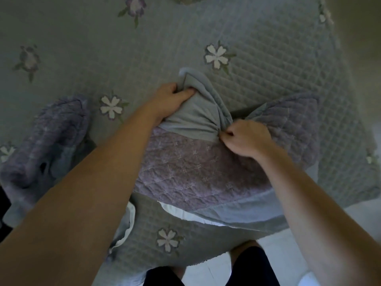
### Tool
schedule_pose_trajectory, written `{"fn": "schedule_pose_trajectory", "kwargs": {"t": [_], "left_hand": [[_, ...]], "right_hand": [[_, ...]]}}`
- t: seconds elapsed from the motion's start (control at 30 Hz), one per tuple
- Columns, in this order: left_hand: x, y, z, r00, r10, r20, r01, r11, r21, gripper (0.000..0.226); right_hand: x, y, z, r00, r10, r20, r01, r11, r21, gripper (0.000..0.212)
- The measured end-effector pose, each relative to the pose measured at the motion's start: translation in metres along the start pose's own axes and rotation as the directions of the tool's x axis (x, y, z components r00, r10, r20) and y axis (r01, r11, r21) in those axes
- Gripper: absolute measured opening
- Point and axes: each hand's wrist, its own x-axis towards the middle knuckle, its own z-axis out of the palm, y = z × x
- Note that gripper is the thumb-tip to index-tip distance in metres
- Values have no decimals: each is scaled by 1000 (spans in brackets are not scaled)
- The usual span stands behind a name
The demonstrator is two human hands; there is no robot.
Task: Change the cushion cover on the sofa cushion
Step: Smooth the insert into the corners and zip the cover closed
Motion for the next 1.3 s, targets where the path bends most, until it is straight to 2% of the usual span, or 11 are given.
{"fn": "schedule_pose_trajectory", "kwargs": {"t": [0.1,0.2,0.3,0.43,0.53,0.63,0.77,0.93,1.03,1.1,1.3], "left_hand": [[-5,3,-13,999,-54,-2,53,993,-102,39],[-13,2,-20,997,-57,-52,50,992,-119,29],[-20,-2,-19,992,-31,-121,20,996,-89,43],[-28,-14,-18,981,-20,-193,68,966,248,112],[-29,-26,-19,988,-44,-149,67,986,150,124],[-29,-33,-20,989,-87,-121,101,988,121,115],[-35,-49,-26,993,-44,-106,57,991,122,85],[-49,-70,-34,993,-118,8,118,984,-132,86],[-49,-61,-47,953,-302,33,284,849,-446,105],[-48,-53,-54,924,-372,-89,300,850,-434,111],[-53,-48,-59,963,-269,21,254,878,-404,68]], "right_hand": [[18,2,-19,981,-30,-192,114,890,442,40],[41,-5,-23,961,-2,-276,167,800,576,42],[58,-28,-23,948,-87,-306,237,836,496,30],[64,-50,-16,889,-173,-424,353,850,392,18],[66,-18,2,969,-24,-246,60,988,139,20],[61,-3,4,988,123,-97,-124,992,-6,28],[53,-21,-12,940,5,-341,67,978,198,29],[42,-39,4,995,44,-86,-16,952,306,57],[45,-68,0,982,-105,-155,147,945,292,34],[42,-93,-1,941,-210,-266,293,899,326,24],[27,-127,10,859,-437,-267,505,640,579,24]]}}
